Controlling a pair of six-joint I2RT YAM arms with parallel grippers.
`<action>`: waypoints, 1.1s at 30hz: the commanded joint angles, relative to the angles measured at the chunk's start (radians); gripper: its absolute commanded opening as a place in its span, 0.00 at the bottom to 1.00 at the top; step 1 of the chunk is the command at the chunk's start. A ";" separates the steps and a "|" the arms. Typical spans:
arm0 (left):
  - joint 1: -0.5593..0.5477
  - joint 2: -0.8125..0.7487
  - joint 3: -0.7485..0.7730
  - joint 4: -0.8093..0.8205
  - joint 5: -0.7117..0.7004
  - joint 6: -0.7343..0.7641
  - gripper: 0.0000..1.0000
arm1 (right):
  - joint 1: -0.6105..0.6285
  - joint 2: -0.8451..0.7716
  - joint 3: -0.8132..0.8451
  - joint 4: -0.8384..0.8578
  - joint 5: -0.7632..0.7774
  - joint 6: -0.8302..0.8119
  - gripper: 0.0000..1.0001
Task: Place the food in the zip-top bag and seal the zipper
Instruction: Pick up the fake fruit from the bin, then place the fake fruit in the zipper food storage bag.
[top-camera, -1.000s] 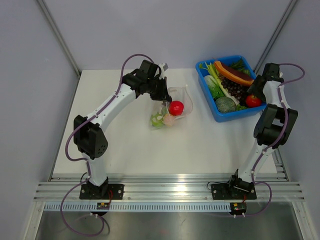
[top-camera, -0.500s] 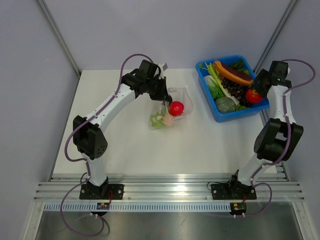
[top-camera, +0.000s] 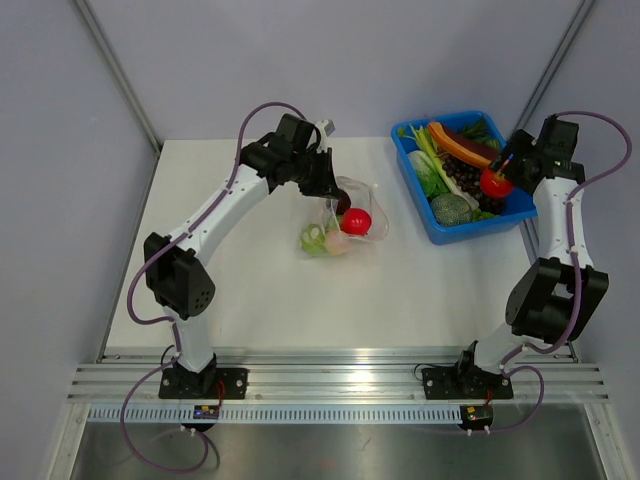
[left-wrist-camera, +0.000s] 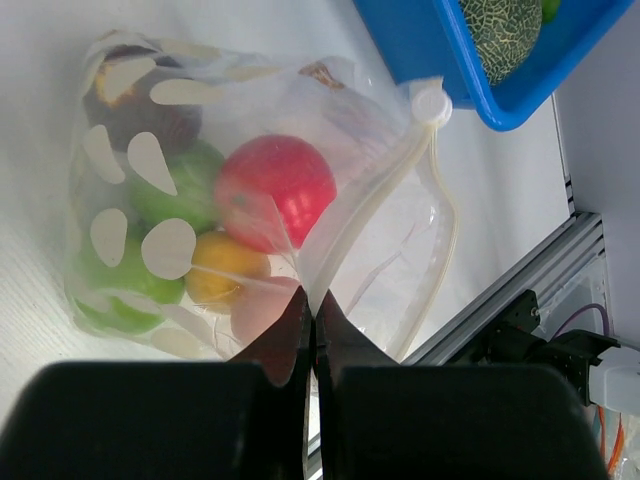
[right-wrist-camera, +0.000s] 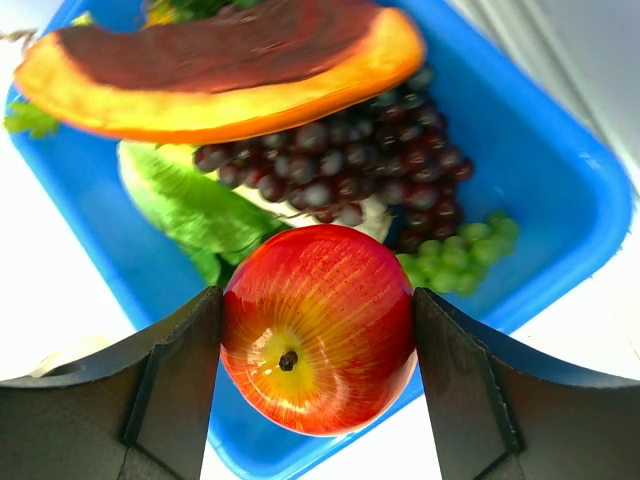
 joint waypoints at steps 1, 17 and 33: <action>-0.003 -0.016 0.063 0.031 0.013 -0.009 0.00 | 0.030 -0.058 0.000 0.026 -0.035 0.010 0.47; 0.020 -0.008 0.133 0.028 0.097 -0.038 0.00 | 0.030 0.021 -0.079 0.059 -0.044 0.028 0.48; 0.091 0.027 0.004 0.204 0.312 -0.192 0.00 | 0.030 0.021 -0.051 0.042 -0.053 0.016 0.48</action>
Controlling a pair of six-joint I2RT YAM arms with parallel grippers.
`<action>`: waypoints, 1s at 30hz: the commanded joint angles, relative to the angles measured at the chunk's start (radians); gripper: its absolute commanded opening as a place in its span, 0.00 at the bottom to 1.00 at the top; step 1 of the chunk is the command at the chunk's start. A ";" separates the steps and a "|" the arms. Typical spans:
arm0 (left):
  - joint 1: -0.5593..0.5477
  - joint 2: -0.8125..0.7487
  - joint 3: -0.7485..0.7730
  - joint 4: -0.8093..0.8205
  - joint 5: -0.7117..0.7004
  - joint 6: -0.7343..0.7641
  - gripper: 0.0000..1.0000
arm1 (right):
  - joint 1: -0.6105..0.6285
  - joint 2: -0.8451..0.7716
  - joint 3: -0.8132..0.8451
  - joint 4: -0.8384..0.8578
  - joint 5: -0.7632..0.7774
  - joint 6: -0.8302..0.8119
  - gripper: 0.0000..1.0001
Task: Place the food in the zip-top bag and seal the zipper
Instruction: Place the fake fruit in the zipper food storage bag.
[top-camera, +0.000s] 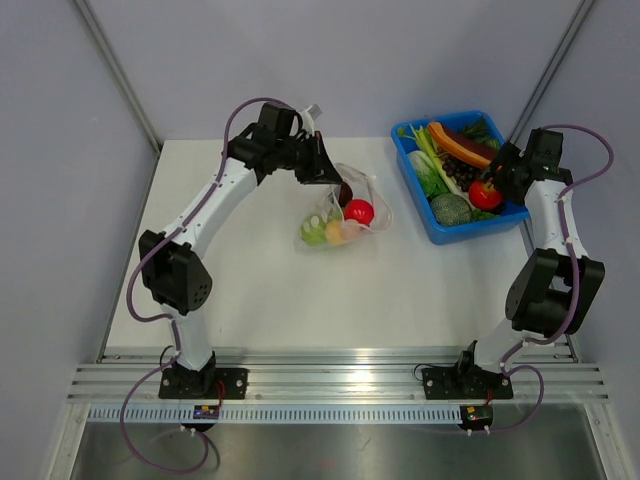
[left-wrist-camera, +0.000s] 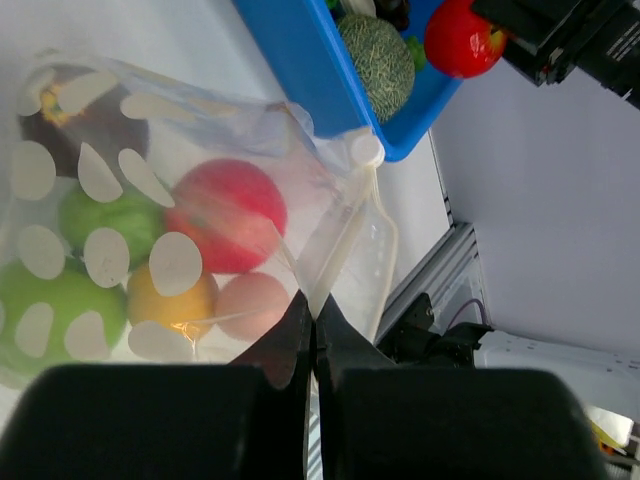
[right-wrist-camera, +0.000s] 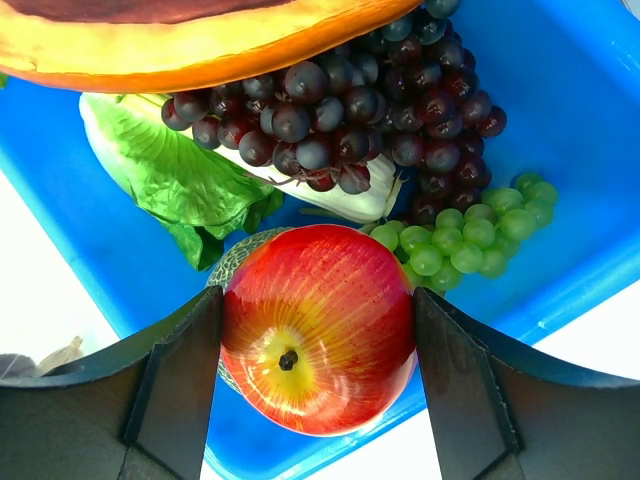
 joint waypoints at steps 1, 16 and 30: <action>-0.004 0.025 -0.039 0.108 0.068 -0.058 0.00 | 0.001 -0.017 0.029 0.016 -0.028 -0.003 0.48; -0.082 0.085 -0.038 0.013 -0.093 0.034 0.00 | 0.161 -0.176 0.000 0.016 -0.125 0.000 0.48; -0.081 0.087 0.008 -0.047 -0.087 0.076 0.00 | 0.548 -0.224 -0.027 0.112 -0.117 0.123 0.48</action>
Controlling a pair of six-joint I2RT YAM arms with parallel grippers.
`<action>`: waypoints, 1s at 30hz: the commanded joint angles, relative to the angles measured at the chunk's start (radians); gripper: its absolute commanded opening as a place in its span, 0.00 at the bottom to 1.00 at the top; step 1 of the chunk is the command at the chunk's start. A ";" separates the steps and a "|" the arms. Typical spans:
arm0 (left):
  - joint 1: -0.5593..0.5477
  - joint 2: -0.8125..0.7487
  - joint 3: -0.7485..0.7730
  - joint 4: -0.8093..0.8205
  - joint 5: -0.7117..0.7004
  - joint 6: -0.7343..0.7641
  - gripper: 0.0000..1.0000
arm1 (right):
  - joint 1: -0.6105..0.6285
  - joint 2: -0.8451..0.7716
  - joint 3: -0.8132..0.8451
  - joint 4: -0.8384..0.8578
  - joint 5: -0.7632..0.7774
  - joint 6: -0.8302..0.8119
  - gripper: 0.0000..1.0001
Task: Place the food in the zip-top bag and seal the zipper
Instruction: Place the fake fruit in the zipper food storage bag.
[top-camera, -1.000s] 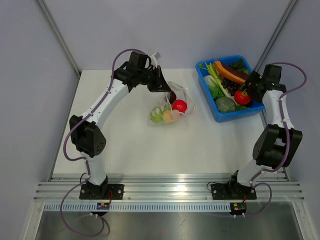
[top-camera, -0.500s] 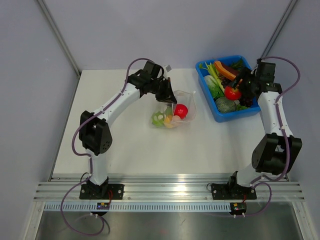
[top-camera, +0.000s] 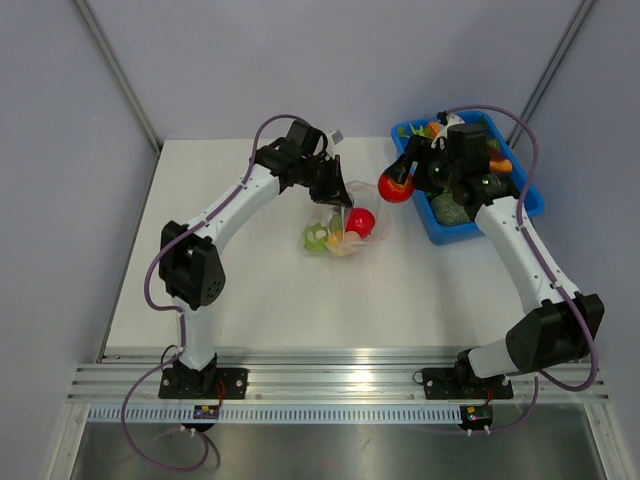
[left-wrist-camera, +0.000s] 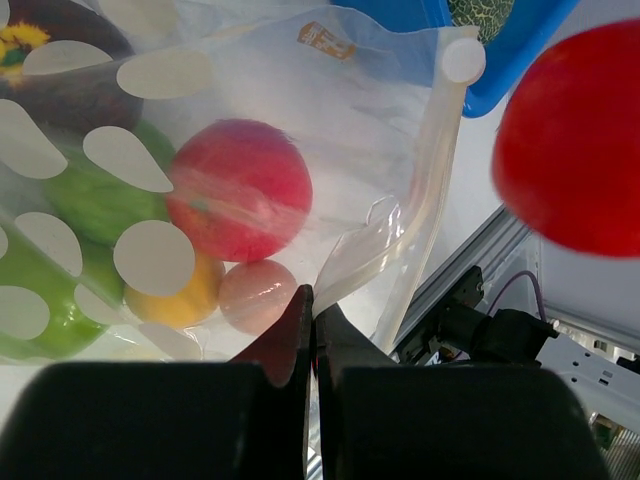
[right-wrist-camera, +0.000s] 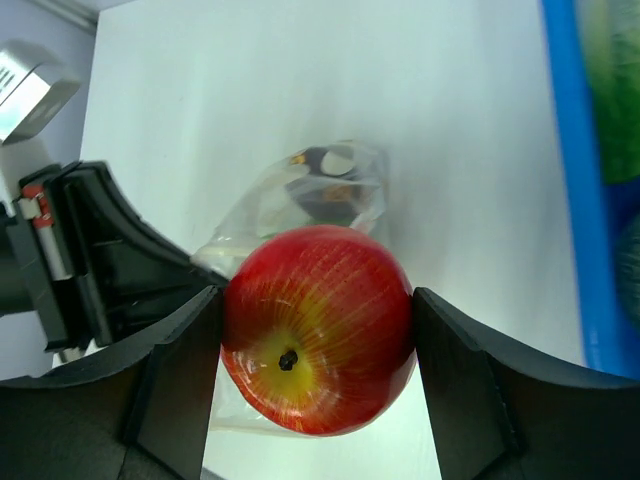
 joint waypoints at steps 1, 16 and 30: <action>0.005 -0.005 0.050 -0.011 -0.008 0.029 0.00 | 0.068 0.008 0.004 0.065 0.007 0.039 0.48; 0.042 -0.041 0.135 -0.056 0.033 -0.003 0.00 | 0.218 0.155 -0.036 0.204 0.035 0.134 0.50; 0.094 -0.067 0.079 0.052 0.136 -0.092 0.00 | 0.286 0.162 0.040 0.114 0.109 0.081 0.99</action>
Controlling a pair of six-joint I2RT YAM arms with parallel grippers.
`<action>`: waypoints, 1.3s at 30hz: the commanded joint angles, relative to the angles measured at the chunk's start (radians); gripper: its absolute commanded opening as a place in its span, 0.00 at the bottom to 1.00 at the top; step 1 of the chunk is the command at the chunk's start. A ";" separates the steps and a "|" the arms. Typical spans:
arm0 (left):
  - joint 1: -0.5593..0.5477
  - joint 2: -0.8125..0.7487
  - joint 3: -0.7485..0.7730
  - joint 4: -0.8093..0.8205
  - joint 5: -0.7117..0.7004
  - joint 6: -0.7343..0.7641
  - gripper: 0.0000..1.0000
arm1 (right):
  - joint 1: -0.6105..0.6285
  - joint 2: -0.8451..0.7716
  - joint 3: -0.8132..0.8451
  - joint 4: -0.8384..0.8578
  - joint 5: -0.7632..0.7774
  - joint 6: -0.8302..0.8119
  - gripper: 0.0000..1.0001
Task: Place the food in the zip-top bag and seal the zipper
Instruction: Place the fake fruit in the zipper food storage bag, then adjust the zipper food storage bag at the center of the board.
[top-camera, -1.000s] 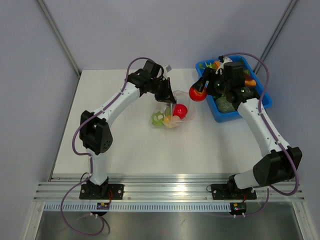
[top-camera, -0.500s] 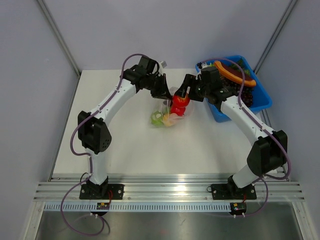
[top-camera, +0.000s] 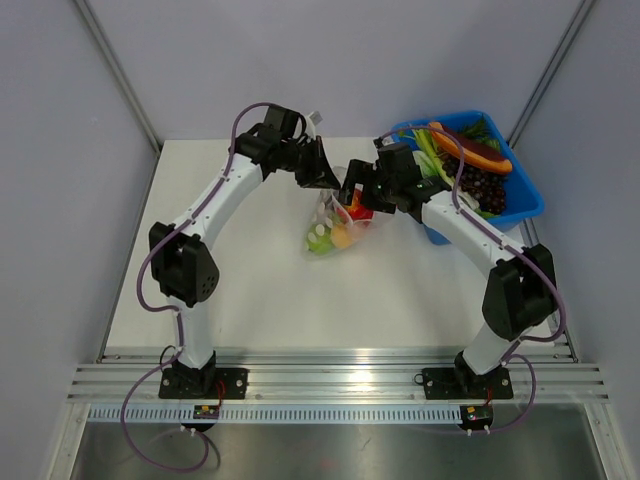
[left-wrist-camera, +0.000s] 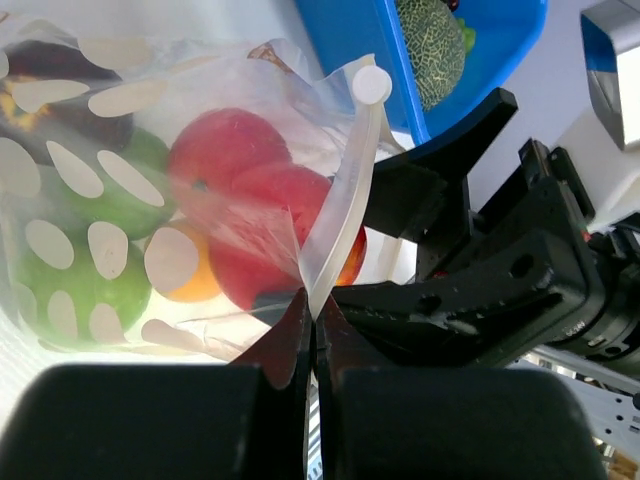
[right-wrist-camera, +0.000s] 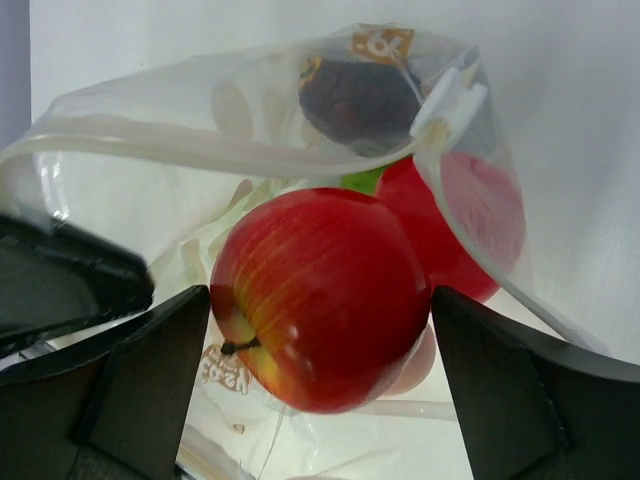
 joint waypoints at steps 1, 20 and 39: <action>0.006 -0.059 -0.013 0.094 0.070 -0.034 0.00 | 0.023 -0.094 0.060 0.003 0.043 -0.035 0.99; 0.015 -0.063 -0.072 0.077 0.056 0.027 0.00 | 0.012 -0.118 0.031 -0.172 0.312 -0.125 0.76; 0.014 -0.152 -0.020 -0.148 0.000 0.295 0.75 | 0.001 -0.098 0.087 -0.145 0.168 -0.150 0.00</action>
